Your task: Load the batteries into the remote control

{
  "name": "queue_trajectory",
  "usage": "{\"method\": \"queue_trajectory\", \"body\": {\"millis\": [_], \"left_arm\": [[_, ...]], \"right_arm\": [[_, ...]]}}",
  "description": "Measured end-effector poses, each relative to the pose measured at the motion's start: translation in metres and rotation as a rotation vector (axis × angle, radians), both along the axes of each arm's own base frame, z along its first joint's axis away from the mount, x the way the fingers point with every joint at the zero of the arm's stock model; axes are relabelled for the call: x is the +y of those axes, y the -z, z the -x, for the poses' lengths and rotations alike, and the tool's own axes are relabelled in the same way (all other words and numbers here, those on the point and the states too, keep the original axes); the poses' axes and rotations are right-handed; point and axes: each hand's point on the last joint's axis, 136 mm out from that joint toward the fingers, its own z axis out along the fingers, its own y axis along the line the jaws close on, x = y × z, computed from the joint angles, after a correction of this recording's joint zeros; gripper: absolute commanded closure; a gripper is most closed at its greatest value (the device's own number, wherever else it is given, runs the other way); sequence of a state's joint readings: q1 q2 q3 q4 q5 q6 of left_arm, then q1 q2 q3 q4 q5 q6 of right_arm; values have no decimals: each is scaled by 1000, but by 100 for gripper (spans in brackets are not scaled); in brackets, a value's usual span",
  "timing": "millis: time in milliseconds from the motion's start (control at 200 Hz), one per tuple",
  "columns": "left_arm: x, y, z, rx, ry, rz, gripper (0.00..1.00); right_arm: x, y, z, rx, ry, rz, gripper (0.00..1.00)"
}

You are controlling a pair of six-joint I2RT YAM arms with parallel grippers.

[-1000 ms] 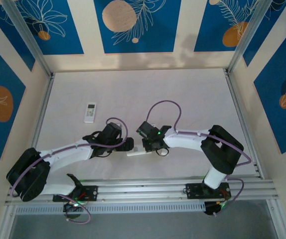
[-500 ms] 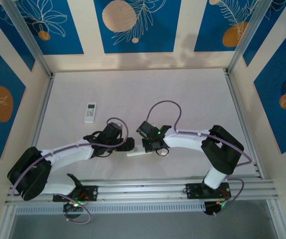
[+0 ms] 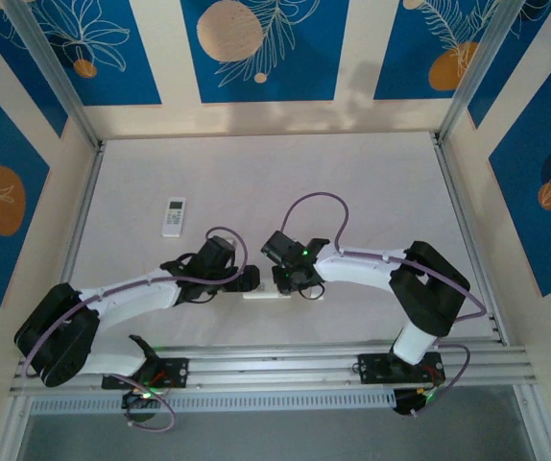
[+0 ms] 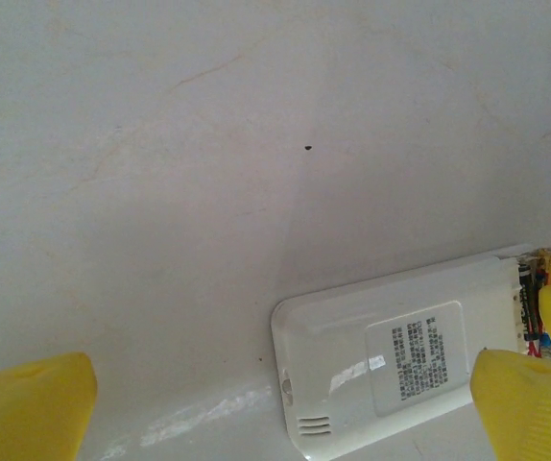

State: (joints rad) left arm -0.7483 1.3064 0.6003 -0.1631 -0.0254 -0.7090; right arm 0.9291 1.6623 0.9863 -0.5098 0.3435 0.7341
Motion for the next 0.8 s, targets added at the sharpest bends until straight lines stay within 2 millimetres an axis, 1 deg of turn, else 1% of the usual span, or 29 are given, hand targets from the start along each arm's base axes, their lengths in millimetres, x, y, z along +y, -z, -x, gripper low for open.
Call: {"method": "queue_trajectory", "body": {"millis": [130,245,360,530,710,800], "left_arm": [[-3,6,8,29,21,26,3],[-9,12,11,62,35,46,9],[-15,19,14,93,53,61,15],[-14,23,13,112,46,48,27],[-12,25,12,122,42,34,33],[-11,27,12,127,39,28,34]], "right_arm": [[0,-7,-2,4,9,-27,74],[-2,-11,-6,3,30,-46,74],[-4,-11,-8,6,48,-48,74],[-4,-11,-8,8,51,-51,76],[-5,-4,-7,21,55,-36,78],[-5,0,-5,28,52,-27,80]]}}
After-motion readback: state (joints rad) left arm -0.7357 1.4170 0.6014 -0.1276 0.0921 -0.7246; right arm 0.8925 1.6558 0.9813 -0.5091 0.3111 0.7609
